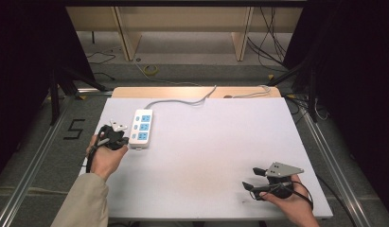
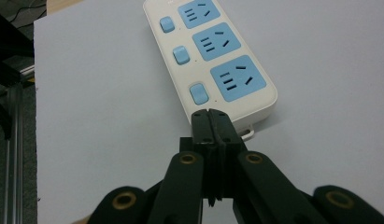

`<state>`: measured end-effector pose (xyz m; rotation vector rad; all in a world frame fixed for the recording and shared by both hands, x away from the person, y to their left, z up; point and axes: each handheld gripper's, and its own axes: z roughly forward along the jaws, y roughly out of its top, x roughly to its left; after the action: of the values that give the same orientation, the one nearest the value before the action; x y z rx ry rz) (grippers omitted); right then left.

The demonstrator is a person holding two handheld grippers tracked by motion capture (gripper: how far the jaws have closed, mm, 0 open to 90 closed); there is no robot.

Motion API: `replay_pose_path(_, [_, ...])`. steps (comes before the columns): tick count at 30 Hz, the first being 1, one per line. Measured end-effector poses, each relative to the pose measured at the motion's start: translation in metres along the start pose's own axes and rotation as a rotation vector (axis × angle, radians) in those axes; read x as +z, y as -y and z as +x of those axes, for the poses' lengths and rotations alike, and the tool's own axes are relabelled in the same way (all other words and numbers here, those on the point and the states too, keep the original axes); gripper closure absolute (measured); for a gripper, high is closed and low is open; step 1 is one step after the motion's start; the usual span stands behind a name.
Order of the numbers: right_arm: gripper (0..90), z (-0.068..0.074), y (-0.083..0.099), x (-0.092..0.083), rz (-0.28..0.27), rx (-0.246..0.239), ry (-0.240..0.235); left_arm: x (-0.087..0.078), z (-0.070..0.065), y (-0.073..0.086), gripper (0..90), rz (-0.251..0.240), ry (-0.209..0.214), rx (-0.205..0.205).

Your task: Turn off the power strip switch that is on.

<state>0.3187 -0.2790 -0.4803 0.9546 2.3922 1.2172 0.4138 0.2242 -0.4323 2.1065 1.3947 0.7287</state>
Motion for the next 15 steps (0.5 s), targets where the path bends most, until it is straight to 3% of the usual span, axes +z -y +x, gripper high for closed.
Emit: replay_pose_path(15, [31.4,0.0001,0.0,0.0,0.0,0.001,0.0,0.0051,0.0024,-0.0052,89.9,0.007,-0.002,-0.002])
